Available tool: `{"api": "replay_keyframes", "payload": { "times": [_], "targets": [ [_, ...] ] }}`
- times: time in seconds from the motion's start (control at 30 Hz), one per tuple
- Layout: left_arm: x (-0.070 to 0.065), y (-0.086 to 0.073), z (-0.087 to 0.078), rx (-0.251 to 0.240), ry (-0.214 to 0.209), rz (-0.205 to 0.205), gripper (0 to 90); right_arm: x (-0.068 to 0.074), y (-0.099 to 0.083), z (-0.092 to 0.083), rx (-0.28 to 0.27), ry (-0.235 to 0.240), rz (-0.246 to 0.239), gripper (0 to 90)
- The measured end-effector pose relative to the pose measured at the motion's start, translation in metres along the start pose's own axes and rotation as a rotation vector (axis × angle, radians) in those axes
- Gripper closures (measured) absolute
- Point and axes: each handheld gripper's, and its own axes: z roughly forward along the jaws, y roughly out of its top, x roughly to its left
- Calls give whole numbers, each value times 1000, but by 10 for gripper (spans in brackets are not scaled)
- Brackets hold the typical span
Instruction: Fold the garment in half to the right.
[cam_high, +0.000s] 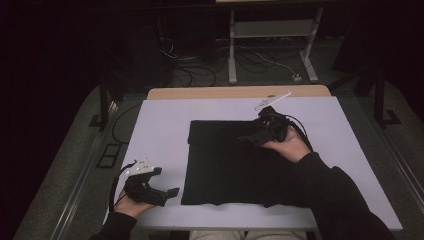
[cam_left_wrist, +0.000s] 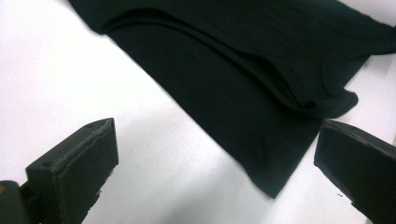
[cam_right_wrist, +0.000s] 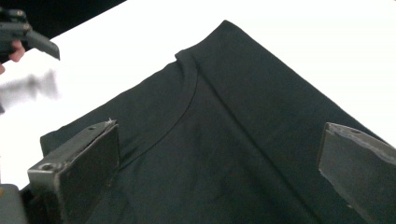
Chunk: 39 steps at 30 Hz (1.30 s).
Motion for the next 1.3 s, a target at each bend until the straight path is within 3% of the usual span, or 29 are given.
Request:
{"api": "replay_keyframes", "payload": {
  "times": [0.7,0.87,1.3],
  "targets": [
    [0,-5,13,68,-28,19,0,-8,28,33,35,6,-21,0],
    [-2,-7,18,87,-55,32,0,-8,34,42,43,6,-1,0],
    [-9,-8,27,123,-99,70,0,-16,43,66,57,4,-9,0]
  ]
}}
